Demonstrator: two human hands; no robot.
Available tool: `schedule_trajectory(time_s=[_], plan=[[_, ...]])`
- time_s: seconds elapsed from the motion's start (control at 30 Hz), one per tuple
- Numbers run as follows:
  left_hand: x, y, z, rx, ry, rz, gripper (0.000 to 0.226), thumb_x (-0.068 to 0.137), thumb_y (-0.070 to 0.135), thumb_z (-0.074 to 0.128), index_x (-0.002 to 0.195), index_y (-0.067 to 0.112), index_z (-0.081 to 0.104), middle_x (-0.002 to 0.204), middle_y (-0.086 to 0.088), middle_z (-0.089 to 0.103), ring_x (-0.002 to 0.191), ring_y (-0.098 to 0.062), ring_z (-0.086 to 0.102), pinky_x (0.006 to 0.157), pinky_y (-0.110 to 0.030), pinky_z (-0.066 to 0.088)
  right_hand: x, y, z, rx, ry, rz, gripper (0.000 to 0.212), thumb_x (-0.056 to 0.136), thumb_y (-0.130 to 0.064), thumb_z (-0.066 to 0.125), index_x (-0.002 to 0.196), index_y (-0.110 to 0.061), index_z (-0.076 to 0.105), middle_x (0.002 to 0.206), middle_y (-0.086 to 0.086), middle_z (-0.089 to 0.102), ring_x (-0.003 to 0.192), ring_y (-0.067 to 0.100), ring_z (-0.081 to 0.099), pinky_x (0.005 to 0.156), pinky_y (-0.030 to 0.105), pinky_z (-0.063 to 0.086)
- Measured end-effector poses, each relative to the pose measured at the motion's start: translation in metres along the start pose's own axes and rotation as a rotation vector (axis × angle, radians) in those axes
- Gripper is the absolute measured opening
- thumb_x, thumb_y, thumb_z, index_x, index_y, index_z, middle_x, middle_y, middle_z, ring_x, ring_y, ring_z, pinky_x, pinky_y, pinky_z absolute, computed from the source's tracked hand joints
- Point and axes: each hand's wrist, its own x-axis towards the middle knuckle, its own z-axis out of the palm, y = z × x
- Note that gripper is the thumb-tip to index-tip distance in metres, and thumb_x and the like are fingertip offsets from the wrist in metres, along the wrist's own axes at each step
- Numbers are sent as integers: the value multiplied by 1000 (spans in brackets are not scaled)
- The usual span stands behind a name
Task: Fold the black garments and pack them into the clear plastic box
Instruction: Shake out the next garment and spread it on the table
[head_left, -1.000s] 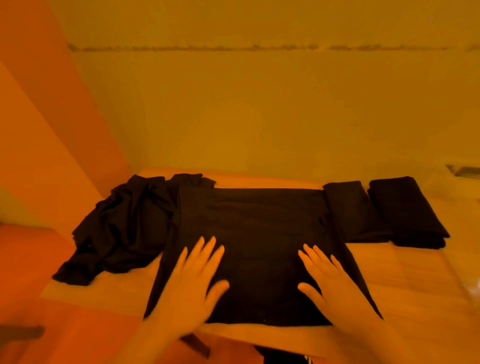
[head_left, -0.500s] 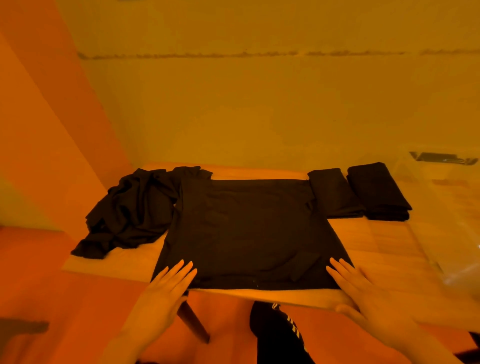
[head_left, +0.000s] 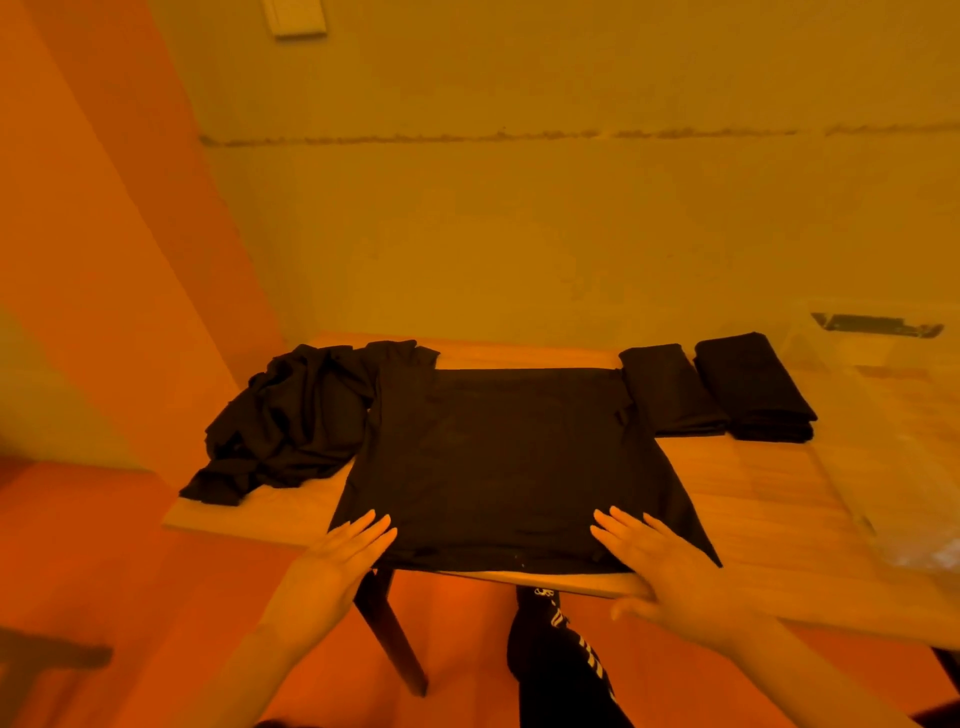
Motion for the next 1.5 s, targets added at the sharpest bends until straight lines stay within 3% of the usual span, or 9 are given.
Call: schedule_trajectory(time_s=[0.13, 0.27, 0.5, 0.6, 0.67, 0.73, 0.87, 1.07, 1.5], plan=[[1, -3, 1, 6, 114, 24, 76, 30, 2, 95, 101, 13, 71, 104, -2, 71, 95, -18, 68, 104, -19, 28, -10, 5, 9, 81, -44, 84, 73, 75, -72, 46, 138, -36, 31, 125, -17, 58, 115, 2, 53, 109, 25, 30], [3, 0, -15, -79, 144, 29, 63, 29, 4, 95, 89, 13, 75, 93, 0, 74, 84, -14, 70, 73, -20, 50, -21, -6, 6, 113, -35, 117, 63, 96, -54, 6, 120, -28, 58, 114, -7, 67, 106, 9, 63, 110, 28, 10], [-1, -9, -27, -187, 98, -88, 44, 54, 8, 90, 93, 21, 75, 92, 4, 74, 82, -8, 70, 64, -19, 54, -25, -6, 12, 55, -112, 194, 61, 93, -61, 3, 139, -33, 30, 127, -9, 56, 116, 10, 54, 105, 33, 38], [-5, -7, -28, -265, 58, -150, 36, 67, 6, 82, 99, 21, 74, 101, 6, 71, 89, -8, 69, 71, -21, 55, -26, -3, 15, 24, 3, 108, 63, 98, -47, 2, 119, -28, 59, 113, -6, 68, 103, 12, 65, 81, 27, 52], [-4, -1, -36, -360, 54, -249, 27, 83, 10, 69, 106, 23, 71, 110, 16, 61, 97, -7, 65, 82, -20, 51, -31, -6, 7, 89, 93, 74, 30, 94, -41, 45, 105, -28, 69, 105, -7, 71, 96, 9, 67, 75, 21, 53], [-1, 3, -46, -465, -21, -343, 23, 90, 17, 60, 101, 35, 66, 103, 23, 60, 94, -2, 63, 80, -14, 47, -29, -4, 3, 100, 186, 61, 42, 57, -29, 87, 97, -25, 74, 102, -8, 71, 93, 5, 68, 74, 15, 52], [12, -9, -72, -483, -16, -333, 36, 86, 23, 65, 73, 55, 54, 67, 23, 62, 72, 1, 60, 65, -15, 44, -21, 11, -21, 293, 148, 182, 32, 91, -23, 57, 123, -19, 60, 121, -3, 63, 105, 1, 58, 87, 6, 37], [22, -32, -98, -498, -260, -338, 23, 88, 26, 61, 72, 41, 67, 74, 12, 67, 67, -12, 62, 68, -42, 52, -30, 22, -75, 517, -101, 168, 14, 91, -19, 57, 93, -27, 68, 85, -15, 63, 78, -19, 53, 68, 6, 41], [132, -65, -121, -751, -126, -440, 19, 87, 11, 62, 73, 24, 67, 72, 13, 67, 71, -1, 62, 65, -13, 46, 75, 94, -114, 744, 126, 399, 8, 86, -15, 63, 85, -22, 65, 87, -1, 65, 86, 12, 62, 72, 19, 47]])
